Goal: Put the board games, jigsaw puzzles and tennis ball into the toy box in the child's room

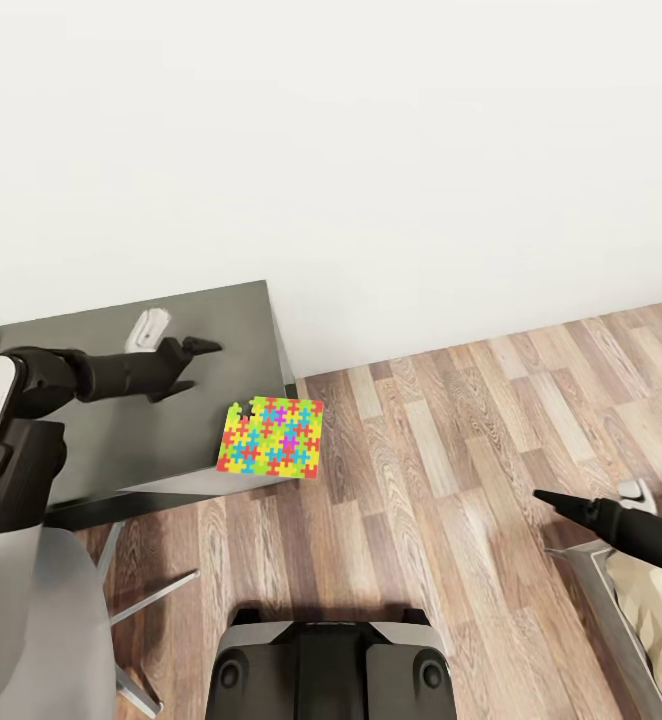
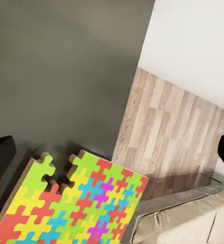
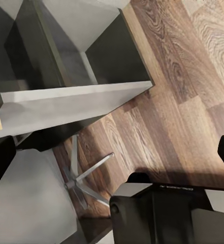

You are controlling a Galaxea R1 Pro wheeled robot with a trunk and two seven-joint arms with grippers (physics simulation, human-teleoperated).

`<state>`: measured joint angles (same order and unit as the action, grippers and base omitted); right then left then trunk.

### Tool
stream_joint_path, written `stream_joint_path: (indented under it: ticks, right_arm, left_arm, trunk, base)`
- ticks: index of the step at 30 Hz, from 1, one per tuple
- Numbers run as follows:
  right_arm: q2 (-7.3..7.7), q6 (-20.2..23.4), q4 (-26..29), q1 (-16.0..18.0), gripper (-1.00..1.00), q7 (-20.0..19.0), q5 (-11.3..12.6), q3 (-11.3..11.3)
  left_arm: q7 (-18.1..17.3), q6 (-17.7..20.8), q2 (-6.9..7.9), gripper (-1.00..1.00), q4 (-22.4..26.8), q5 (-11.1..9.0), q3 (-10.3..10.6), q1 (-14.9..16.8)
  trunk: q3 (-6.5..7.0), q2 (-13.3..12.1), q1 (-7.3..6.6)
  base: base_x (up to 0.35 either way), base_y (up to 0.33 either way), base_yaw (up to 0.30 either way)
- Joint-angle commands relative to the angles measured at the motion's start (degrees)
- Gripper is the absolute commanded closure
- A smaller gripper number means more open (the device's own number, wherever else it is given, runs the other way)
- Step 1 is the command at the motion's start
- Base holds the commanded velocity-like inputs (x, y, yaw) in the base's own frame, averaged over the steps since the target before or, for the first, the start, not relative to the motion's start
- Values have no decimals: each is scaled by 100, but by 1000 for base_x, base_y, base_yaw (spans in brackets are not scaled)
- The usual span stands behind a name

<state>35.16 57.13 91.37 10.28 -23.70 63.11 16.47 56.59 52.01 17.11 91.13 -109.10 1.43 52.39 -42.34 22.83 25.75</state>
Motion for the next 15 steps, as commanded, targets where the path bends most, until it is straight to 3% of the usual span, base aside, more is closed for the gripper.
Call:
stream_joint_path:
  ticks: [1,3,8,9,11,12,14,15]
  right_arm:
    - [-18,17,-3,7,-100,-49,-55,4]
    - [-32,10,-5,11,-100,-52,-71,4]
    - [-58,-74,-2,64,-100,-91,-107,5]
    - [-58,-74,-2,64,-100,-91,-107,5]
    - [-66,-115,-18,168,-100,-178,-116,-3]
    - [-66,-115,-18,168,-100,-178,-116,-3]
    - [-72,-144,-43,305,-100,-310,-128,-64]
    - [-72,-144,-43,305,-100,-310,-128,-64]
  left_arm:
    - [-39,5,7,-100,25,-50,-16,0]
    - [-166,17,9,-100,41,-52,-29,-5]
    - [-1013,63,-12,-100,80,-56,-29,-41]
    - [-1013,63,-12,-100,80,-56,-29,-41]
    - [-1646,74,-53,-100,90,-57,-11,-151]
    - [-1646,74,-53,-100,90,-57,-11,-151]
    - [-2419,82,-147,-100,96,-56,-2,-340]
    - [-2419,82,-147,-100,96,-56,-2,-340]
  trunk:
    - [-7,9,3]
    - [-7,9,3]
    - [-7,9,3]
    - [-7,9,3]
    - [-7,9,3]
    - [-7,9,3]
    - [-7,9,3]
    - [-7,9,3]
  base:
    - [0,0,0]
    - [0,0,0]
    - [0,0,0]
    - [0,0,0]
    - [0,0,0]
    - [0,0,0]
    - [0,0,0]
    - [0,0,0]
